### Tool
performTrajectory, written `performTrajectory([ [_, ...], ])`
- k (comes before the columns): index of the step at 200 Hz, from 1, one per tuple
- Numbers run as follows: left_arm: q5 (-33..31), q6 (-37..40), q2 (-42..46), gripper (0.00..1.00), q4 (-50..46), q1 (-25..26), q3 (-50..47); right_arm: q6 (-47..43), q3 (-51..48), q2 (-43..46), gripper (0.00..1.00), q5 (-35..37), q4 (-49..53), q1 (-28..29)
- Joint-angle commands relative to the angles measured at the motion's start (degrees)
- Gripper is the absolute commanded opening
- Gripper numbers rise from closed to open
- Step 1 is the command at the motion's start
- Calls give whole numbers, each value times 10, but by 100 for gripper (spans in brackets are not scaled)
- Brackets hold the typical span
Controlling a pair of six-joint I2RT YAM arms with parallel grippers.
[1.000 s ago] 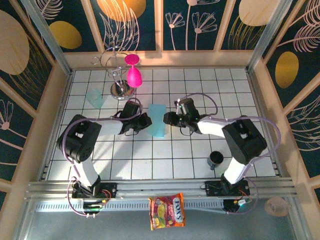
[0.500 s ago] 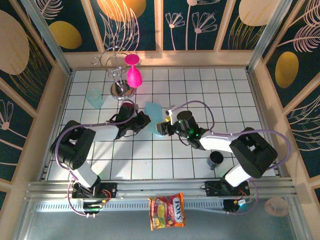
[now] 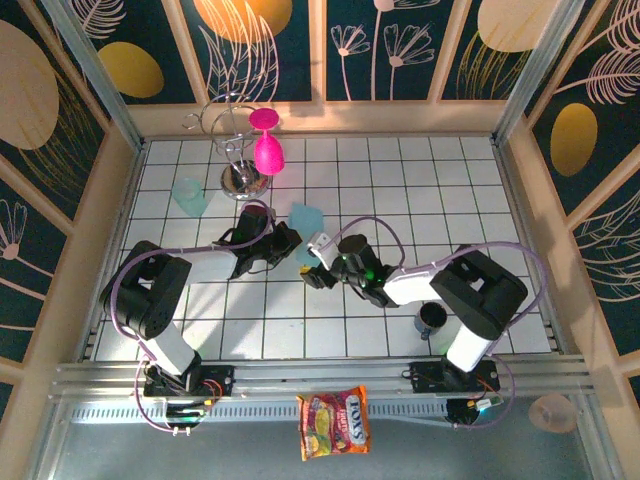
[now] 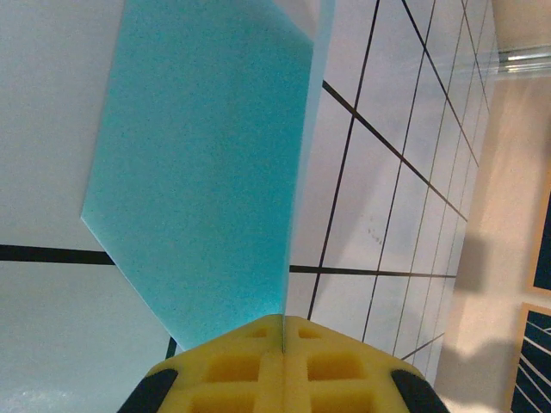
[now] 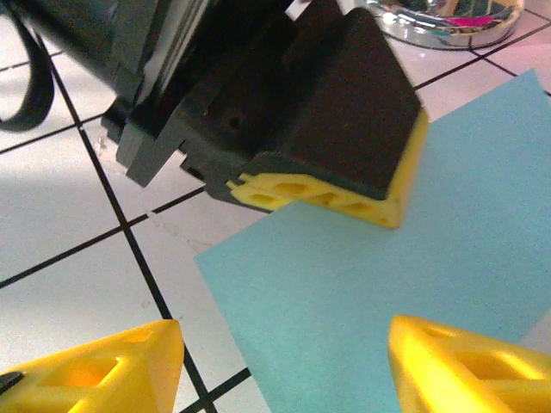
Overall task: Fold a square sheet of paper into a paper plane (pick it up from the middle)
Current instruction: Third fold the triangle at the center of the table.
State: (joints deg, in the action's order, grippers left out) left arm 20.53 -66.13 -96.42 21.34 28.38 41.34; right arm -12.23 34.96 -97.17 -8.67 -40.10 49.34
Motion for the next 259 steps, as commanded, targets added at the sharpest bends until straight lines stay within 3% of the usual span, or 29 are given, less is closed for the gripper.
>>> performTrajectory([
  [1,3,-10,0,2,13,-3,0,-37,4,-20,63,4,-35,8],
  [68,4,-13,-1,3,9,-3,1,-64,5,-41,51,87,-92,13],
  [169,6,-13,-10,5,9,-3,1,-73,-5,-20,43,65,-102,27],
  [221,4,-12,-9,5,7,-3,1,-71,-6,-16,30,60,-100,30],
  [259,0,-11,-4,9,3,-3,-2,-68,-4,-16,13,50,-91,30],
])
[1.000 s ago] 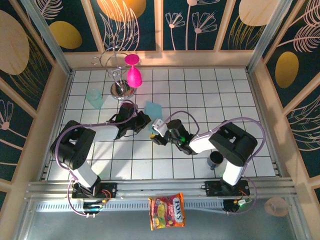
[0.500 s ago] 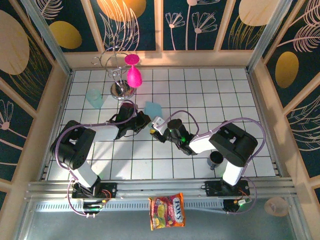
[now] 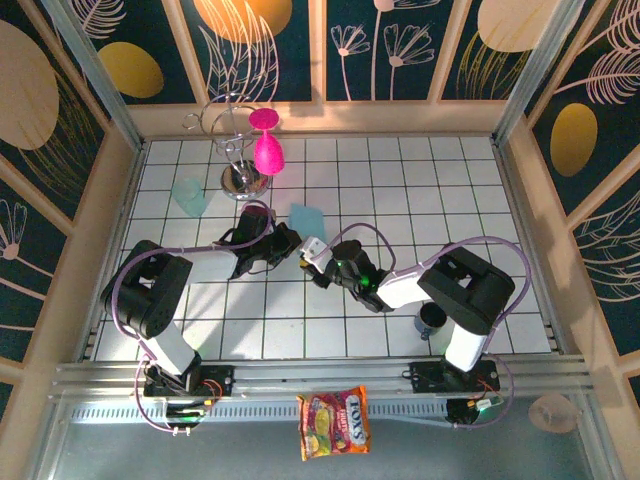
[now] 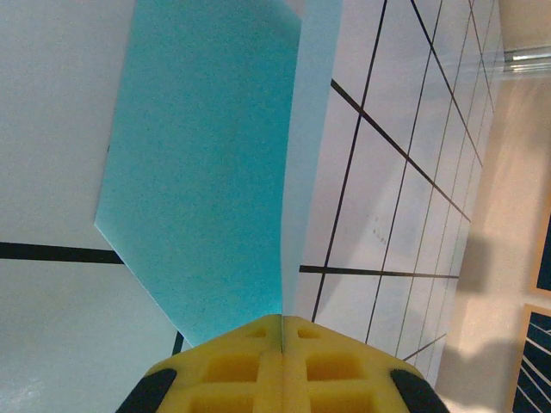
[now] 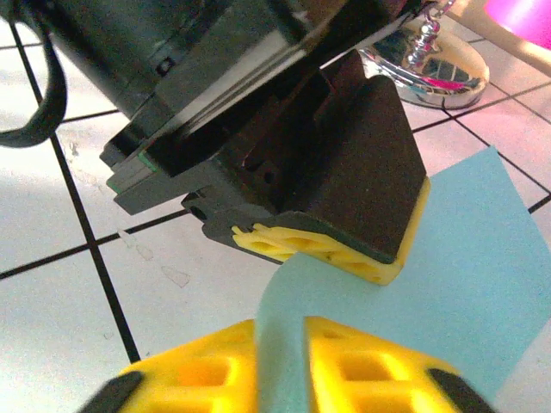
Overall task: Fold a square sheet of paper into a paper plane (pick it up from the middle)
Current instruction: Third fold the triangle at the center of the table.
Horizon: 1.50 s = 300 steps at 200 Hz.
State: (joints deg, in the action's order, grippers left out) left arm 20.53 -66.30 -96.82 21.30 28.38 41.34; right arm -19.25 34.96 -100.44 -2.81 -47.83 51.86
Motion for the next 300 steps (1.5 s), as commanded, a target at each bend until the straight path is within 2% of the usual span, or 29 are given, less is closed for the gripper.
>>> performTrajectory([
  [1,0,-9,1,10,2,-3,-2,2,-4,17,13,-9,-13,5],
  [32,-45,15,23,25,-45,-7,1,14,-7,19,2,-27,11,6],
  [59,-79,38,57,36,-72,-28,-12,38,-20,32,0,-49,22,4],
  [91,-129,76,113,44,-119,-43,-10,76,-33,45,0,-81,35,2],
  [111,-125,95,139,44,-113,-43,-10,100,-35,49,0,-110,46,0],
  [127,-94,106,142,43,-92,-42,-10,120,-36,49,0,-131,50,-1],
  [150,-50,113,113,38,-71,-38,1,147,-38,47,0,-159,52,-1],
  [176,-36,129,54,33,-86,-17,36,179,-41,43,0,-184,47,-3],
  [227,-33,157,-61,24,-133,8,107,229,-39,28,0,-225,41,-13],
  [300,-61,185,-131,15,-197,11,140,281,-24,-2,0,-241,44,-46],
])
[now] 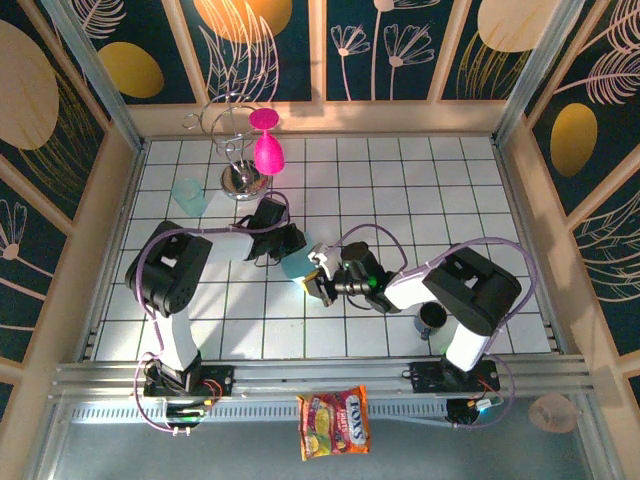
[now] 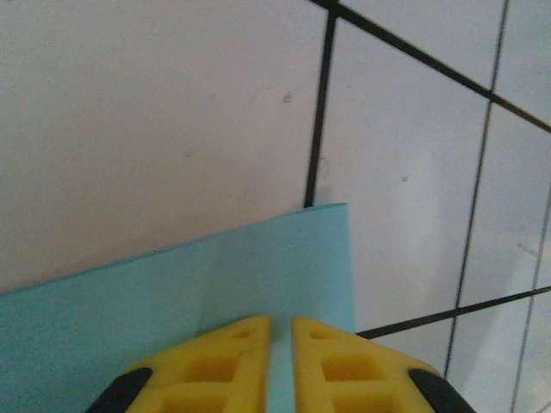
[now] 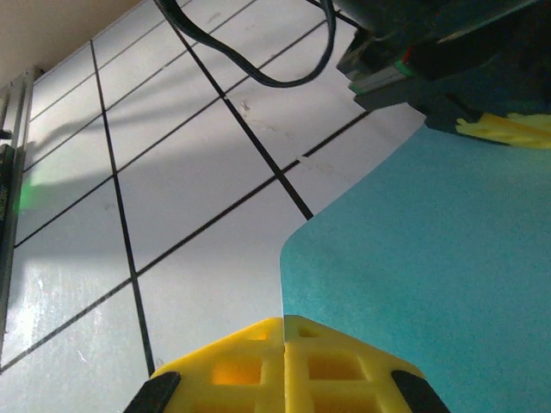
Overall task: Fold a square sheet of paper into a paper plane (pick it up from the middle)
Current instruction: Third fold the triangle at the center of the table.
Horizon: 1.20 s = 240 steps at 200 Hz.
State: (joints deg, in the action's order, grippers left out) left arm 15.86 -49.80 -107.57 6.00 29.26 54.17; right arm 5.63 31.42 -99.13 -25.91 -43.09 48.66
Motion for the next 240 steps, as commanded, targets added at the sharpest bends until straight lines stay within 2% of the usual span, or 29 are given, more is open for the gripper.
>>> performTrajectory([
  [1,-15,21,-24,15,-45,3,12,33,12,-15,0,-10,-3,-15],
  [127,-17,37,-49,12,-68,6,32,71,50,-33,0,83,59,-33],
  [240,-15,39,-51,11,-65,7,29,60,73,-44,0,125,88,-32],
])
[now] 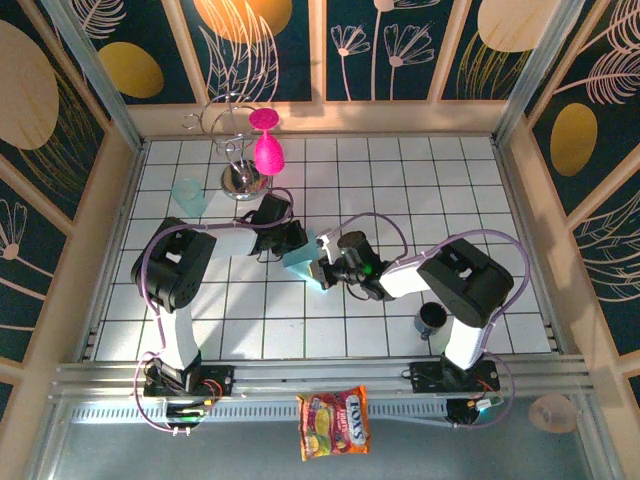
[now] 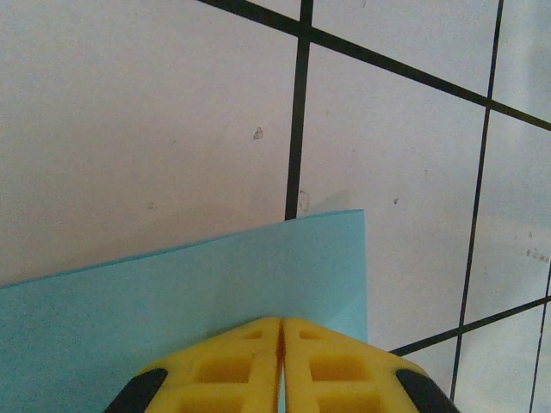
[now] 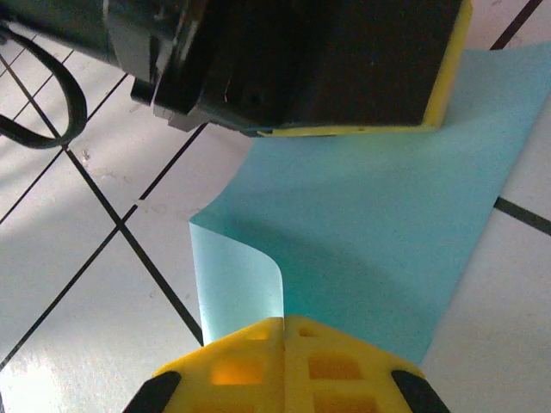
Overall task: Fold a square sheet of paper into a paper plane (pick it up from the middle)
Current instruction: Third fold the triangle at the center of the table.
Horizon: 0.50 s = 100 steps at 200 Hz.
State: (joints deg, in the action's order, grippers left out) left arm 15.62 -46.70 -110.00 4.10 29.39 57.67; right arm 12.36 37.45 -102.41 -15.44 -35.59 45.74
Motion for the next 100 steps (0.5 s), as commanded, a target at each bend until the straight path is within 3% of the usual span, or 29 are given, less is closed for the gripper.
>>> performTrajectory([
  [1,-13,8,-27,11,-46,6,-6,-7,12,-11,0,21,13,-3],
  [100,-14,6,-27,11,-46,6,-6,-3,11,-14,0,37,19,-2],
])
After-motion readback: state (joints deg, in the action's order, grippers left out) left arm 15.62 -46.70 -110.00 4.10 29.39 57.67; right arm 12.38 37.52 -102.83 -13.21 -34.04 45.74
